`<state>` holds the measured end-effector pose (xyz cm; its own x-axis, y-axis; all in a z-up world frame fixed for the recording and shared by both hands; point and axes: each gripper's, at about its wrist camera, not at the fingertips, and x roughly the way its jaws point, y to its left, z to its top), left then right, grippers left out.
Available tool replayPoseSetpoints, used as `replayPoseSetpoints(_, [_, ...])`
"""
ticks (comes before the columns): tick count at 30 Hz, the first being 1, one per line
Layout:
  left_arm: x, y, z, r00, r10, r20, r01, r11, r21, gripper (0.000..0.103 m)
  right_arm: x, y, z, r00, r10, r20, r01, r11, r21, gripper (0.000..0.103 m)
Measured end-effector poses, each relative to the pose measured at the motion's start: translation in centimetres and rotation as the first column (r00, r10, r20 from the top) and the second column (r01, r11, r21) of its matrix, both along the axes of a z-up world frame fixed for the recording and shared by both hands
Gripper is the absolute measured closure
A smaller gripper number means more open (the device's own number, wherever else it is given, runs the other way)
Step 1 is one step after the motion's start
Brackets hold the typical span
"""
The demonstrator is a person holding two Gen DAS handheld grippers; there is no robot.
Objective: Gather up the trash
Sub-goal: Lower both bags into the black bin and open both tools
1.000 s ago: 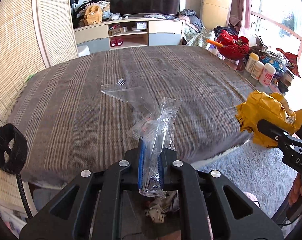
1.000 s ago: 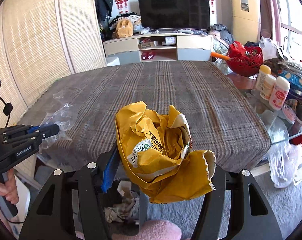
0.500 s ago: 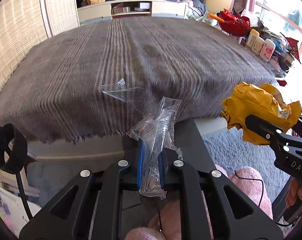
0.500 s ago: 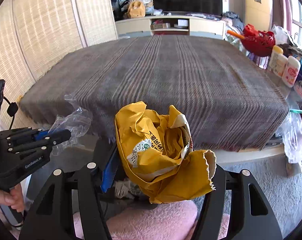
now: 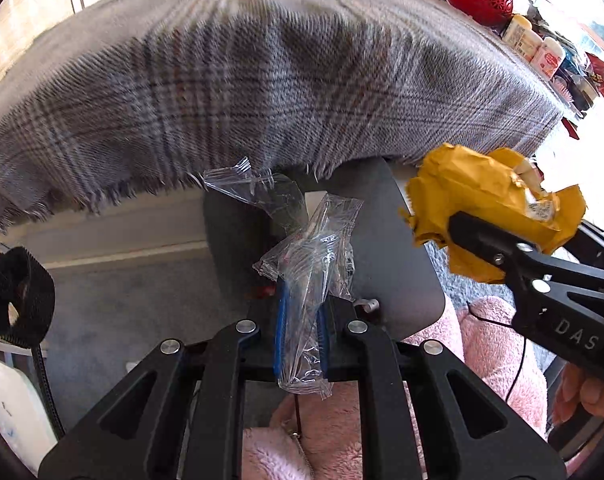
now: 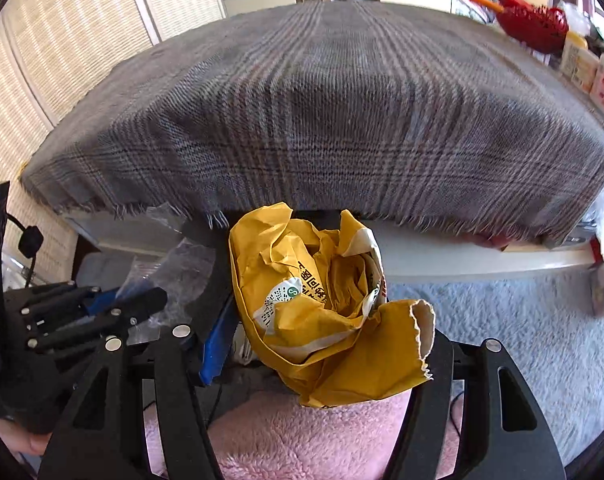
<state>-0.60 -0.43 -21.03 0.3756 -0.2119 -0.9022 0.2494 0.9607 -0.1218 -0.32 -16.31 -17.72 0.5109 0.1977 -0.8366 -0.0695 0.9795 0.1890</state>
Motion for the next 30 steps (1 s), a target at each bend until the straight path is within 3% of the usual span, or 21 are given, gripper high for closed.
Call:
replayPoseSetpoints(6, [0.7, 0.3, -1.2, 0.999, -0.004, -0.052, 0.003, 1.0, -0.03, 0.089, 1.1, -0.3, -1.5, 0.999, -0.012, -0.042, 0.014, 0.998, 0.058, 0.037])
replayPoseSetpoints(20, [1.4, 0.6, -1.0, 0.997, -0.015, -0.072, 0.011, 0.999, -0.045, 0.053, 3.1, 0.3, -1.2, 0.999, -0.02, -0.046, 0.024, 0.995, 0.097, 0.023])
replayPoseSetpoints(24, [2.0, 0.7, -0.2, 0.998, -0.013, -0.067, 0.01, 0.999, -0.043, 0.048, 3.4, 0.0, -0.6, 0.999, -0.033, -0.027, 0.035, 0.994, 0.099, 0.013])
replayPoseSetpoints(26, [2.2, 0.8, 0.2, 0.998, -0.011, -0.06, 0.008, 0.999, -0.037, 0.039, 3.4, -0.1, -0.2, 0.999, -0.035, -0.019, 0.037, 0.995, 0.091, 0.013])
replayPoseSetpoints(28, [2.1, 1.0, 0.7, 0.999, -0.008, -0.043, 0.006, 1.0, -0.028, 0.022, 3.3, -0.2, 0.1, 0.999, -0.042, -0.009, 0.042, 0.996, 0.076, 0.008])
replayPoseSetpoints(30, [2.0, 1.1, 1.3, 1.0, -0.007, -0.024, 0.007, 1.0, -0.017, 0.016, 3.2, -0.5, 0.5, 0.999, -0.051, 0.001, 0.051, 0.997, 0.06, 0.004])
